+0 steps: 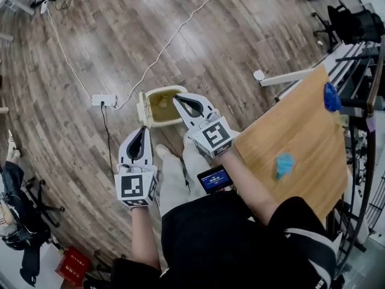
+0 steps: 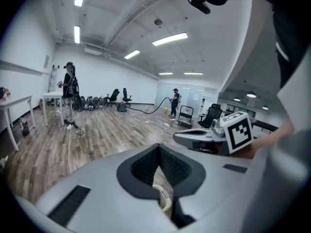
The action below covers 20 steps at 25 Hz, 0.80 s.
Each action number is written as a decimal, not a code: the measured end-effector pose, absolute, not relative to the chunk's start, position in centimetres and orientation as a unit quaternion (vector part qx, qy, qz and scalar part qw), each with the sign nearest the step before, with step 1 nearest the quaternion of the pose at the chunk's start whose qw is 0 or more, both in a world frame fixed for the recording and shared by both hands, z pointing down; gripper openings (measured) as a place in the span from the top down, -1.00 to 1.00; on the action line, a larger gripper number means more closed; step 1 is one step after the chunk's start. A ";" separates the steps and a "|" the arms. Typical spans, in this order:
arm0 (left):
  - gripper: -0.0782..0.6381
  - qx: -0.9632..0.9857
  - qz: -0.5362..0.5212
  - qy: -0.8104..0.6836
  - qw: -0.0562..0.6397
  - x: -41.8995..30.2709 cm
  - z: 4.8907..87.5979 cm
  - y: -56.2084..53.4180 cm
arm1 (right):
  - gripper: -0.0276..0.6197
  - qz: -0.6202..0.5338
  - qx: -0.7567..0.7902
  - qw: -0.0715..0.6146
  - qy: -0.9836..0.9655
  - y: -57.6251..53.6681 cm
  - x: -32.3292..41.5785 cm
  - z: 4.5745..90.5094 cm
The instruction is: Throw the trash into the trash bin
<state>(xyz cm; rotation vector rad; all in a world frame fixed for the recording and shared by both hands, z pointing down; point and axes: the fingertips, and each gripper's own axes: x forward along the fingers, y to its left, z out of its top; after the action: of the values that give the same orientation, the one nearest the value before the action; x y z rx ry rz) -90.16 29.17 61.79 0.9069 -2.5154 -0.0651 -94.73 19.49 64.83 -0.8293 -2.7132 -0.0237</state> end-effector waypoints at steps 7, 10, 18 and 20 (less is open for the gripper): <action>0.79 0.345 -0.014 -0.925 0.160 -89.1 50.6 27.4 | 0.92 0.011 -0.300 0.068 -0.951 19.0 -91.1 49.3; 0.79 0.352 -0.011 -0.926 0.138 -88.0 47.7 27.0 | 0.92 0.018 -0.312 0.051 -0.948 18.9 -89.4 45.5; 0.79 0.360 -0.002 -0.929 0.083 -87.6 43.5 25.9 | 0.92 0.012 -0.320 0.006 -0.947 18.1 -86.4 41.2; 0.79 0.361 -0.002 -0.930 0.074 -87.3 43.2 26.2 | 0.92 0.012 -0.321 0.001 -0.947 18.3 -86.1 41.4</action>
<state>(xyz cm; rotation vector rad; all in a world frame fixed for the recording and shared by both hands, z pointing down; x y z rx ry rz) -87.34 26.19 43.18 1.0838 -2.7905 -0.0050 -86.07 18.31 41.39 -1.0064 -2.9738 0.0367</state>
